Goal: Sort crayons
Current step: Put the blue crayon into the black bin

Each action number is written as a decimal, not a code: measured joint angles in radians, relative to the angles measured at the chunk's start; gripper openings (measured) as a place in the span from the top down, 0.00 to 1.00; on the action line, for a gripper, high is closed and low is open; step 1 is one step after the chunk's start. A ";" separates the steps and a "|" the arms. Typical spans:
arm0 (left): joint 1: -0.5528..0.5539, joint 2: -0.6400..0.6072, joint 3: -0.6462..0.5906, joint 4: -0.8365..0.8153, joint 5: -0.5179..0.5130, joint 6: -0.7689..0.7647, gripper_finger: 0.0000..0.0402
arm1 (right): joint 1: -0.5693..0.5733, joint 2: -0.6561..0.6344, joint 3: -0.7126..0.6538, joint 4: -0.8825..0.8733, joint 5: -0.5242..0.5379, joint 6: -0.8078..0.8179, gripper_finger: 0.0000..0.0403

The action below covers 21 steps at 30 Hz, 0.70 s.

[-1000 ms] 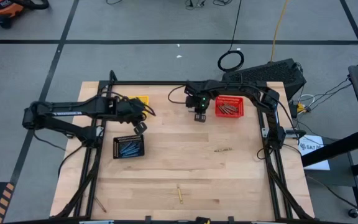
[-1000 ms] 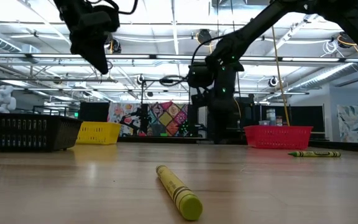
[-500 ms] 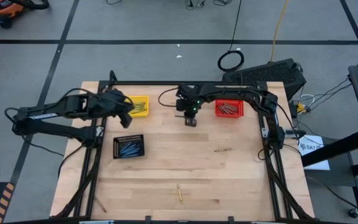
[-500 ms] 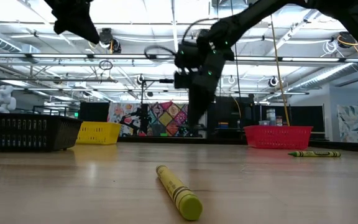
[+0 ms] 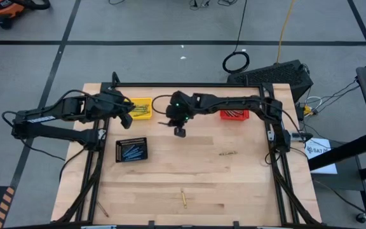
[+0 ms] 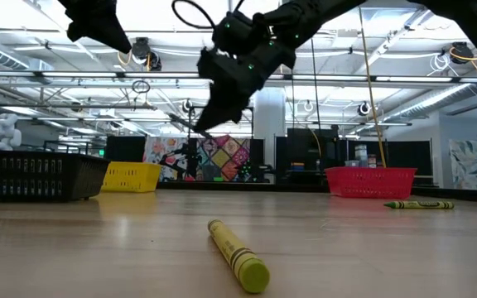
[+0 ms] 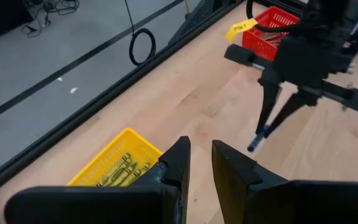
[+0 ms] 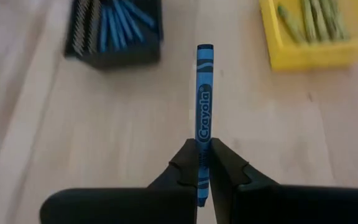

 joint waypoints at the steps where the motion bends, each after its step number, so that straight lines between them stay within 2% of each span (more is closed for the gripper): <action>1: 0.000 0.000 0.000 0.000 0.000 0.000 0.84 | 0.007 0.002 0.000 0.024 -0.001 0.011 1.00; 14: 0.000 0.000 0.000 0.001 0.000 0.005 0.84 | 0.104 0.013 0.000 0.259 -0.017 0.173 1.00; 21: 0.000 0.000 0.000 0.002 0.000 0.002 0.84 | 0.152 0.015 0.000 0.369 -0.016 0.184 1.00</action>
